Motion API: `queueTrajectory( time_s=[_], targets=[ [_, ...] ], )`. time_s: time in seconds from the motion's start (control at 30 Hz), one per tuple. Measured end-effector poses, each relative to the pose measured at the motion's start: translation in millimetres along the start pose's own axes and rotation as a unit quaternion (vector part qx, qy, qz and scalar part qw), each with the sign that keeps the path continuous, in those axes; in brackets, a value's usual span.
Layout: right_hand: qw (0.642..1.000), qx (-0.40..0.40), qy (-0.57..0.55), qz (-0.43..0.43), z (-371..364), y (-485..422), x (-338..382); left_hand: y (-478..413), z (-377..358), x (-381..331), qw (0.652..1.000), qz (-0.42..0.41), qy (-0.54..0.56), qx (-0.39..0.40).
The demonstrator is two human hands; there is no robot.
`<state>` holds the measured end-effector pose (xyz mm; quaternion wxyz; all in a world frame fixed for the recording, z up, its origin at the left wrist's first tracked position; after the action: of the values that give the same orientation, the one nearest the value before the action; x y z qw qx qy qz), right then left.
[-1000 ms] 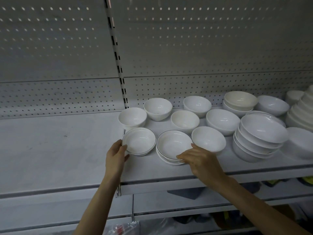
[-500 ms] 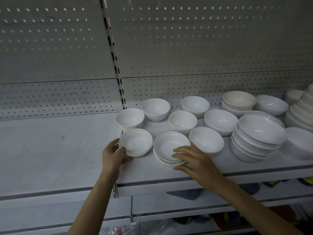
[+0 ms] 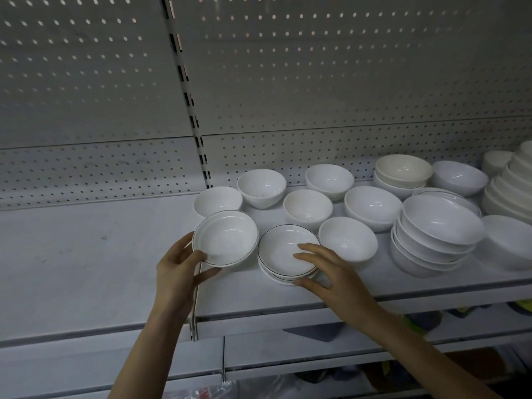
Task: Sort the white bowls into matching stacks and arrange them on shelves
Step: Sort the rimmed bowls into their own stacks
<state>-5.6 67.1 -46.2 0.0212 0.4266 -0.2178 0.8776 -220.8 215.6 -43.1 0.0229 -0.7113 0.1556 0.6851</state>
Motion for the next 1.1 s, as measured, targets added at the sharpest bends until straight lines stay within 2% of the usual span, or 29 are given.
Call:
queueTrajectory(
  time_s=[0.13,0.3,0.4,0.6,0.87,1.1],
  targets=[
    [0.995,-0.019,-0.090,-0.046,2,-11,21,11,-21,-14,0.999,-0.010,0.000,0.049],
    [0.966,-0.010,-0.245,-0.083,-1,-22,35,20,-55,-17,0.995,-0.013,-0.004,0.094],
    [0.954,-0.055,-0.281,-0.090,5,-20,28,20,-70,-16,0.994,-0.016,-0.016,0.103],
    [0.946,-0.143,-0.271,-0.104,14,-7,12,19,-91,-14,0.986,-0.071,-0.099,0.116],
    [0.948,-0.171,-0.242,-0.113,15,-2,8,18,-95,2,0.978,-0.080,-0.157,0.108],
    [0.951,-0.175,-0.231,-0.111,5,2,6,17,-94,9,0.979,-0.083,-0.149,0.108]
  ],
)
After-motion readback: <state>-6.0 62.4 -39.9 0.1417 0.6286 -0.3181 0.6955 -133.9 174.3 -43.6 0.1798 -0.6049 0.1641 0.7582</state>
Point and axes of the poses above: each hand's wrist, its own y-axis away from the middle knuckle, its own z-axis out of the back of the hand, x = y × z, the point moved 6 cm from there along -y, towards the middle knuckle, and after that the axes turned 10 degrees about -y, right-handed, at the moved point
